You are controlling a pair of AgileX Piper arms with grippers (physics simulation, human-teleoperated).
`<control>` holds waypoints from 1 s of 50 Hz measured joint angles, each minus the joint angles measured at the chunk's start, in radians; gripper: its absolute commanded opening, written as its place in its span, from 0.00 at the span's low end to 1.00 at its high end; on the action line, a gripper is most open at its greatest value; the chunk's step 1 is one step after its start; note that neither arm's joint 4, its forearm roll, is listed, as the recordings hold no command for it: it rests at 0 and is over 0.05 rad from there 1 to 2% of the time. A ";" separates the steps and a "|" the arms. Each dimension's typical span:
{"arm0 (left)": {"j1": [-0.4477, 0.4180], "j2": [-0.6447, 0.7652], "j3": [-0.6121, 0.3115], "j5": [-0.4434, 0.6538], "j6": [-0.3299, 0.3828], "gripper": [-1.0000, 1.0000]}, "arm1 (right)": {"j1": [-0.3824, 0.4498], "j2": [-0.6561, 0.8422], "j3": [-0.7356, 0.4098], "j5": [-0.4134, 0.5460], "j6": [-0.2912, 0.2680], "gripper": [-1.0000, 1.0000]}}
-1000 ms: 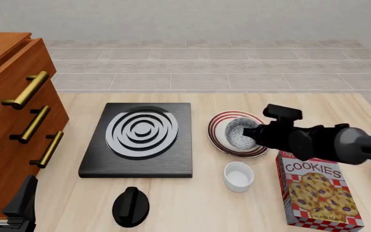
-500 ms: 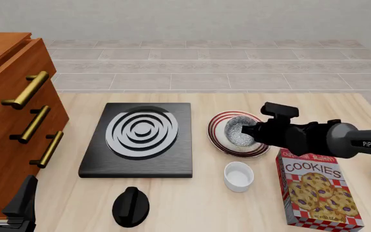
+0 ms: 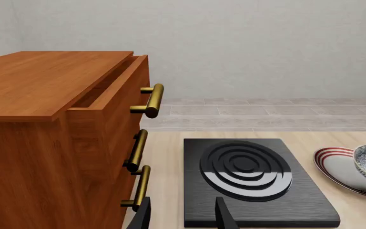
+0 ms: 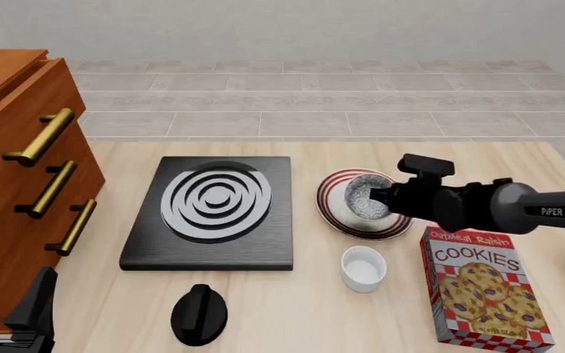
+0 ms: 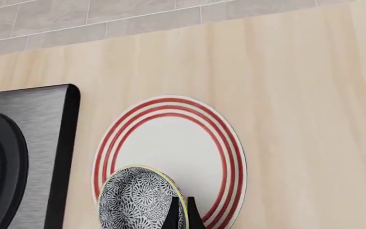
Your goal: Pick the akita bowl next to the ramekin and place it on the plate.
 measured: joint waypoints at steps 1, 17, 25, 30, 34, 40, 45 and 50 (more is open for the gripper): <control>0.000 0.000 0.000 0.000 0.000 1.00 | 0.000 0.002 -0.001 -0.001 -0.001 0.00; 0.000 0.000 0.000 0.000 0.000 1.00 | -0.002 0.043 -0.030 -0.006 -0.011 0.00; 0.000 0.000 0.000 0.000 0.000 1.00 | 0.003 0.062 -0.038 -0.013 -0.013 0.00; 0.000 0.000 0.000 0.000 0.000 1.00 | 0.005 0.073 -0.045 -0.014 -0.014 0.00; 0.000 0.000 0.000 0.000 0.000 1.00 | 0.006 0.081 -0.051 -0.015 -0.015 0.00; 0.000 0.000 0.000 0.000 0.000 1.00 | 0.008 0.092 -0.059 -0.016 -0.017 0.00; 0.000 0.000 0.000 0.000 0.000 1.00 | 0.009 0.099 -0.063 -0.016 -0.018 0.00; 0.000 0.000 0.000 0.000 0.000 1.00 | 0.011 0.103 -0.067 -0.017 -0.017 1.00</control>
